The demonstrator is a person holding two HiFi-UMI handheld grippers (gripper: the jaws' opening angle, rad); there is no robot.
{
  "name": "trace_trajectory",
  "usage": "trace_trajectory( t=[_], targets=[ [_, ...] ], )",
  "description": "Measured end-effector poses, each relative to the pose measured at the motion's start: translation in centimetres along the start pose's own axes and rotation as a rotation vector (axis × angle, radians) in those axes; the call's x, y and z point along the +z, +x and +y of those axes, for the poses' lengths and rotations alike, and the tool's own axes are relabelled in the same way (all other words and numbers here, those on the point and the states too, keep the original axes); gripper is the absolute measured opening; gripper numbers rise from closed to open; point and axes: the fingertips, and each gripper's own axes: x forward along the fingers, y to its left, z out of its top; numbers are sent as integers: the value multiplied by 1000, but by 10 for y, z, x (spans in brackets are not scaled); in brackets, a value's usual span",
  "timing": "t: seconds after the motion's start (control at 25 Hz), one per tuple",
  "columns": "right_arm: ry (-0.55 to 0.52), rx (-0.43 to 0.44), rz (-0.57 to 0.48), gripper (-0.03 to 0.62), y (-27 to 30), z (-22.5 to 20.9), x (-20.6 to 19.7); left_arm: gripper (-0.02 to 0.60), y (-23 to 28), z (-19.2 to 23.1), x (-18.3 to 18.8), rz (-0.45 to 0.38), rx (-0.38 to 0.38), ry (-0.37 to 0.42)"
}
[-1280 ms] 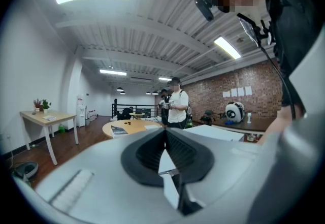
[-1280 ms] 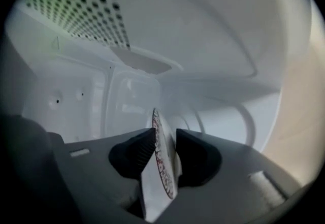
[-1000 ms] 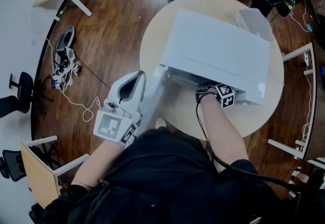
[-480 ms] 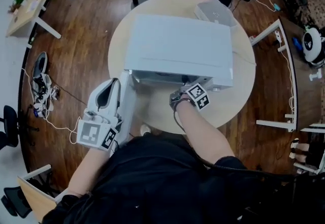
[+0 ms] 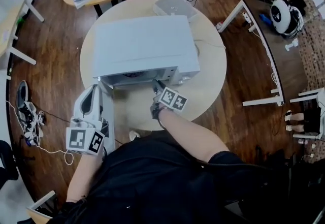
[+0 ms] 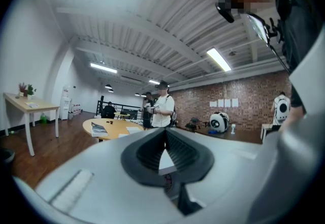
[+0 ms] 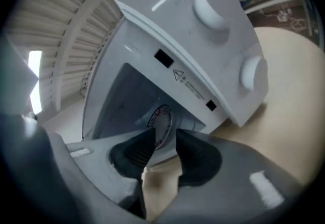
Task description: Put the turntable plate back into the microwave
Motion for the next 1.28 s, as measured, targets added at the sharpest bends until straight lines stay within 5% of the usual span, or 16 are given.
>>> trace_trajectory(
  t=[0.44,0.64,1.28],
  targets=[
    [-618,269,-21,97,-85,83,42,4,12,-24,-18,15,-86,28],
    [-826,353,-87,3,-120,120,60,5,25,-35,-28,23,-129,11],
    [-772,239,-88,2,-135,61,37,4,47,-75,-63,97,-220,-12]
  ],
)
